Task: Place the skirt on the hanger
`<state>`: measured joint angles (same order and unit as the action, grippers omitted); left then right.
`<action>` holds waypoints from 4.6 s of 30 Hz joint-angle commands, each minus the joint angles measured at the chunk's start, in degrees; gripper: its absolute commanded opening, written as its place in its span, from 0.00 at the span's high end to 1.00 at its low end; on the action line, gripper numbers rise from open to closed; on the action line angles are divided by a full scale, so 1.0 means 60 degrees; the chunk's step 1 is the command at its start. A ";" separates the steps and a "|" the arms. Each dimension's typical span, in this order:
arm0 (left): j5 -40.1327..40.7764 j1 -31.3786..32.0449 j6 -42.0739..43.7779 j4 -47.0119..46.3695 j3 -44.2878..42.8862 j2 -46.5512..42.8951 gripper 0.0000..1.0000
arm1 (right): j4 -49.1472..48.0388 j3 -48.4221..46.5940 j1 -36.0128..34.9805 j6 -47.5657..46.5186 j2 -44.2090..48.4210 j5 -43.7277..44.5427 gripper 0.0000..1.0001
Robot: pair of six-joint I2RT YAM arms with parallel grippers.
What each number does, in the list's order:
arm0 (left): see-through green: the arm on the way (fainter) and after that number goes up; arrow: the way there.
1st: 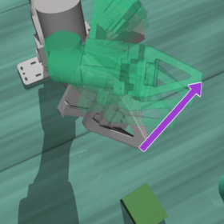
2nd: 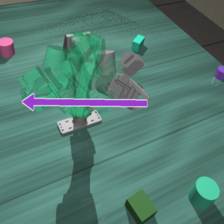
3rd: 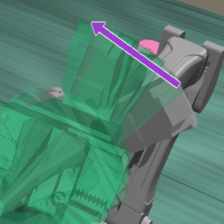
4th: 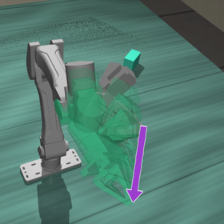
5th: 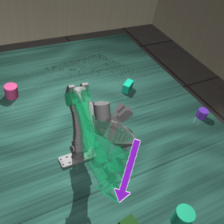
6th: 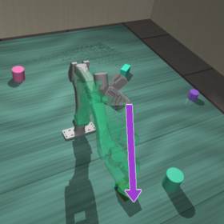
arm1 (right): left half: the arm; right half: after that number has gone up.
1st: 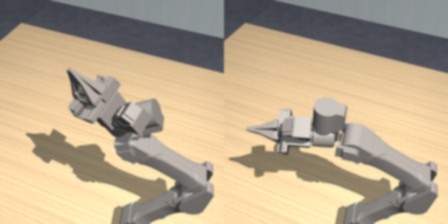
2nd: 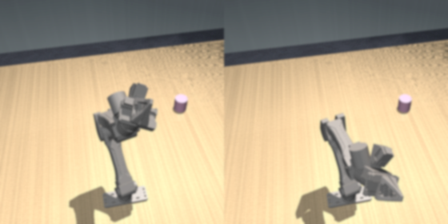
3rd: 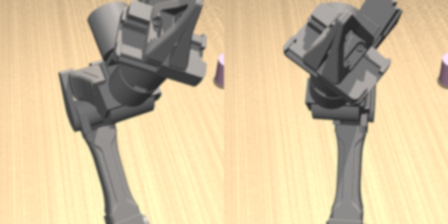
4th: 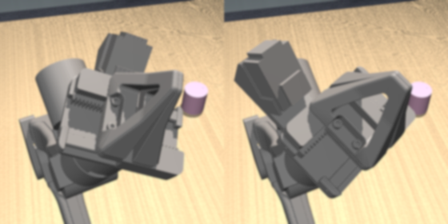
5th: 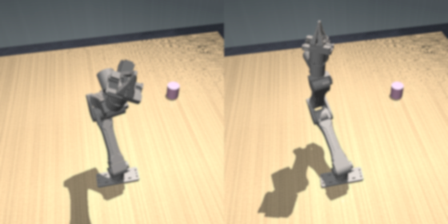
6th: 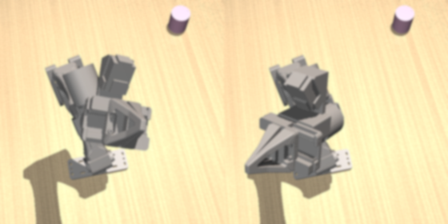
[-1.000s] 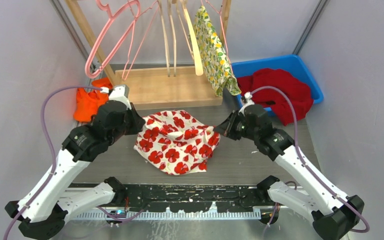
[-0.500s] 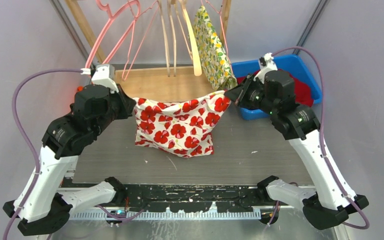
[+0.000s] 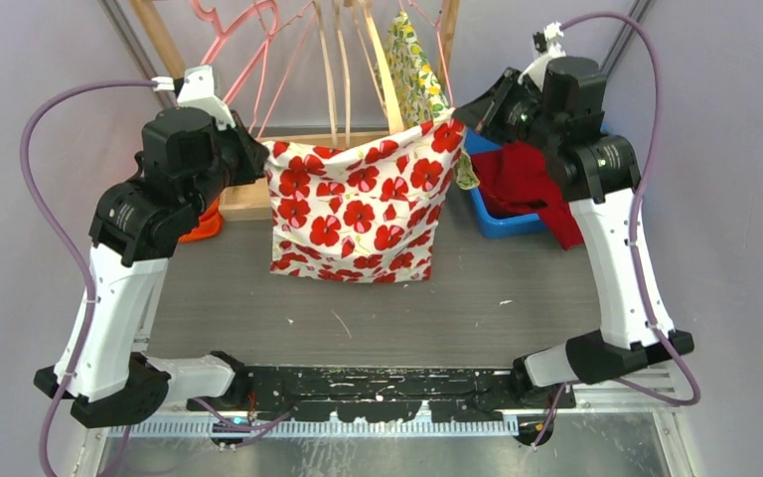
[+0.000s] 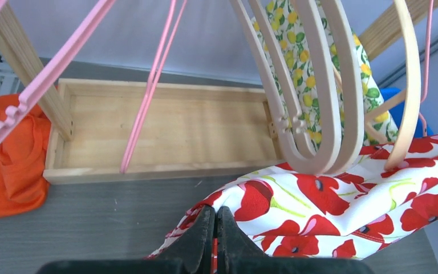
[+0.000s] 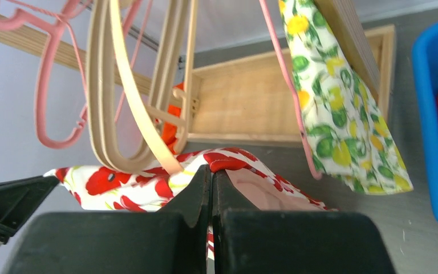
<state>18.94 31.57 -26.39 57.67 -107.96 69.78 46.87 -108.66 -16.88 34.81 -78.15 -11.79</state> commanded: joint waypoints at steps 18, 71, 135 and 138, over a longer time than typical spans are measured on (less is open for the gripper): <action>-0.1268 -0.0354 -0.2826 -0.2859 0.9814 -0.3633 1.00 | -0.3527 0.9268 0.0262 0.0900 0.3105 -0.1596 0.90; 0.0891 -0.0770 -0.2027 -0.3761 0.8381 -0.0617 0.63 | -0.2979 0.7185 0.0248 -0.0528 0.0528 0.0535 0.34; -0.0631 0.1534 -0.5532 -0.3737 1.2374 0.1040 0.71 | -0.3800 1.2131 -0.2226 0.0765 0.0660 0.3405 0.49; -0.0668 0.1549 -0.5542 -0.3936 1.2419 0.1327 0.84 | -0.3903 1.2156 -0.2295 0.0778 0.0463 0.3466 0.50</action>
<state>14.48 40.73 -58.54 38.28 -35.83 73.60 25.65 -34.52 -29.98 39.57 -73.58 6.96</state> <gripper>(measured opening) 0.230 0.506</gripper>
